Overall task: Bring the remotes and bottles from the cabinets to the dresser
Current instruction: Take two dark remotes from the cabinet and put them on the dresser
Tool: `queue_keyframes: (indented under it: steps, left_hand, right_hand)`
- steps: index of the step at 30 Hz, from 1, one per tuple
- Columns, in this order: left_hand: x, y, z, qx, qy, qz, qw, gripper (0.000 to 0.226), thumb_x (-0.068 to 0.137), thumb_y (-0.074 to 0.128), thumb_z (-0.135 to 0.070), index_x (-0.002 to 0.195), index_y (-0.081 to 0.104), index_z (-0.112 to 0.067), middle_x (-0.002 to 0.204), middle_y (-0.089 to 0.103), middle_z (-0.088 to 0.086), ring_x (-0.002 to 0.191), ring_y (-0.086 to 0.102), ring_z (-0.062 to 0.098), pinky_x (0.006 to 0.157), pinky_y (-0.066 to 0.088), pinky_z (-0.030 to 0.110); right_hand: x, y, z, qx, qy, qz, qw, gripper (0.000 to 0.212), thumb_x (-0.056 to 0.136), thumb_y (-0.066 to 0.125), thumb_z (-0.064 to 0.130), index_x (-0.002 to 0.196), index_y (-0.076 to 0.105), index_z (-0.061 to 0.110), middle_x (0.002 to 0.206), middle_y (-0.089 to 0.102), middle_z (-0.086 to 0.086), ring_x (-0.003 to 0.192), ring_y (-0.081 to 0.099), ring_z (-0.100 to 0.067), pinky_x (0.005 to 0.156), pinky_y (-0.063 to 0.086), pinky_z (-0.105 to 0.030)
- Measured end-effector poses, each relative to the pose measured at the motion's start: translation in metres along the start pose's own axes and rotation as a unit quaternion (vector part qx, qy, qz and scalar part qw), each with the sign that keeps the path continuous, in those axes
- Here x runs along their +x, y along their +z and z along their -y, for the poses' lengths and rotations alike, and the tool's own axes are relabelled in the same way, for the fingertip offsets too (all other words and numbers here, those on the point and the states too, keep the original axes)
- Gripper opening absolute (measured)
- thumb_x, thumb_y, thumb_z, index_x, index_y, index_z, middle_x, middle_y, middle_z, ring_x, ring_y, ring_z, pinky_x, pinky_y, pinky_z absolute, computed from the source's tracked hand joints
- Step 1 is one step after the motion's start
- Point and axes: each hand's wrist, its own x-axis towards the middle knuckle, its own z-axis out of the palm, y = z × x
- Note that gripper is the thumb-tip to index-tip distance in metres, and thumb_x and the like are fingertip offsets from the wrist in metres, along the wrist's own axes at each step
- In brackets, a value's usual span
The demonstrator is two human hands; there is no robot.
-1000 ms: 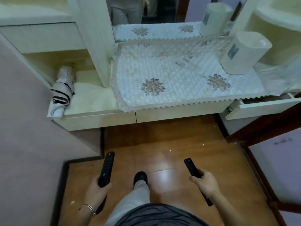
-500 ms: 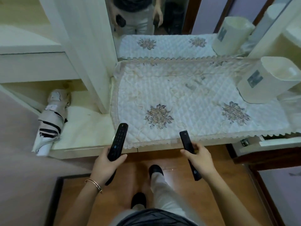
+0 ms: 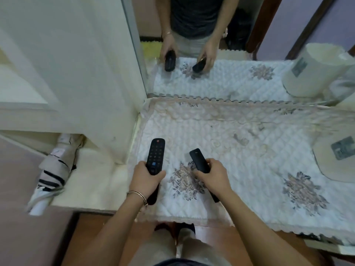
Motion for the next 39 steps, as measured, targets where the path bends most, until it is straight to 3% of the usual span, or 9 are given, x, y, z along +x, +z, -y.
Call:
queue_keyframes:
  steps: [4, 8, 11, 15, 20, 23, 27, 34, 39]
  left_hand:
    - [0.021, 0.005, -0.006, 0.131, -0.008, 0.0, 0.991, 0.057, 0.065, 0.067, -0.048, 0.1, 0.051, -0.007, 0.103, 0.056, 0.013, 0.09, 0.058, 0.029, 0.07, 0.049, 0.033]
    - [0.032, 0.008, -0.013, 0.214, 0.007, -0.01, 0.977, 0.061, 0.07, 0.065, -0.048, 0.112, 0.045, -0.009, 0.114, 0.053, 0.011, 0.103, 0.053, 0.03, 0.083, 0.049, 0.038]
    - [0.035, 0.01, -0.009, 0.228, 0.022, 0.019, 0.973, 0.069, 0.07, 0.064, -0.052, 0.12, 0.038, -0.012, 0.119, 0.052, 0.008, 0.104, 0.054, 0.029, 0.085, 0.048, 0.038]
    - [0.042, 0.007, -0.01, 0.236, 0.054, 0.027, 0.97, 0.074, 0.069, 0.06, -0.06, 0.123, 0.034, -0.015, 0.12, 0.048, 0.005, 0.104, 0.054, 0.027, 0.082, 0.048, 0.037]
    - [0.044, -0.002, -0.01, 0.239, 0.058, 0.05, 0.968, 0.067, 0.073, 0.059, -0.053, 0.121, 0.033, -0.015, 0.123, 0.044, 0.003, 0.103, 0.055, 0.026, 0.073, 0.042, 0.033]
    - [0.047, -0.005, -0.01, 0.258, 0.06, 0.058, 0.963, 0.057, 0.074, 0.058, -0.051, 0.111, 0.036, -0.013, 0.115, 0.049, 0.005, 0.094, 0.058, 0.027, 0.066, 0.042, 0.031]
    - [0.047, -0.002, -0.015, 0.278, 0.071, 0.064, 0.956, 0.057, 0.076, 0.057, -0.05, 0.112, 0.037, -0.01, 0.116, 0.048, 0.007, 0.096, 0.059, 0.028, 0.065, 0.041, 0.031]
    - [0.057, 0.0, -0.029, 0.264, 0.089, 0.077, 0.957, 0.061, 0.077, 0.058, -0.051, 0.115, 0.036, -0.008, 0.12, 0.047, 0.009, 0.102, 0.058, 0.032, 0.068, 0.04, 0.032]
    - [0.062, 0.001, -0.029, 0.278, 0.091, 0.095, 0.952, 0.064, 0.077, 0.059, -0.05, 0.117, 0.035, -0.007, 0.121, 0.047, 0.011, 0.103, 0.058, 0.032, 0.073, 0.045, 0.035]
  right_hand:
    - [0.02, 0.012, 0.014, -0.022, 0.008, 0.014, 1.0, 0.039, 0.073, 0.071, 0.03, 0.103, 0.058, 0.009, 0.098, 0.064, -0.009, 0.081, 0.062, -0.024, 0.061, 0.047, -0.029]
    - [0.033, 0.021, 0.023, -0.04, 0.039, 0.013, 0.998, 0.04, 0.073, 0.07, 0.033, 0.101, 0.057, 0.007, 0.098, 0.063, -0.011, 0.082, 0.062, -0.026, 0.054, 0.04, -0.027]
    - [0.037, 0.03, 0.026, -0.055, 0.05, 0.005, 0.997, 0.041, 0.074, 0.067, 0.034, 0.102, 0.056, 0.006, 0.104, 0.059, -0.012, 0.085, 0.062, -0.027, 0.059, 0.042, -0.028]
    - [0.044, 0.037, 0.035, -0.126, 0.034, -0.009, 0.991, 0.048, 0.082, 0.061, 0.036, 0.118, 0.048, 0.007, 0.118, 0.05, -0.01, 0.102, 0.056, -0.026, 0.07, 0.043, -0.03]
    - [0.039, 0.047, 0.036, -0.165, 0.035, -0.009, 0.986, 0.056, 0.083, 0.06, 0.041, 0.124, 0.042, 0.009, 0.123, 0.047, -0.01, 0.11, 0.051, -0.027, 0.083, 0.048, -0.035]
    - [0.035, 0.05, 0.036, -0.16, 0.047, 0.013, 0.986, 0.061, 0.08, 0.064, 0.041, 0.125, 0.039, 0.008, 0.121, 0.049, -0.012, 0.106, 0.054, -0.031, 0.08, 0.048, -0.037]
    - [0.03, 0.053, 0.036, -0.164, 0.061, 0.019, 0.984, 0.06, 0.08, 0.062, 0.038, 0.125, 0.037, 0.006, 0.119, 0.053, -0.013, 0.103, 0.058, -0.03, 0.069, 0.041, -0.03]
    - [0.036, 0.055, 0.057, -0.135, 0.048, 0.01, 0.99, 0.052, 0.081, 0.061, 0.032, 0.121, 0.041, 0.005, 0.118, 0.053, -0.014, 0.103, 0.058, -0.03, 0.072, 0.043, -0.031]
    - [0.034, 0.056, 0.055, -0.158, 0.037, 0.024, 0.986, 0.057, 0.083, 0.06, 0.033, 0.13, 0.037, 0.009, 0.121, 0.052, -0.013, 0.107, 0.056, -0.029, 0.075, 0.043, -0.032]
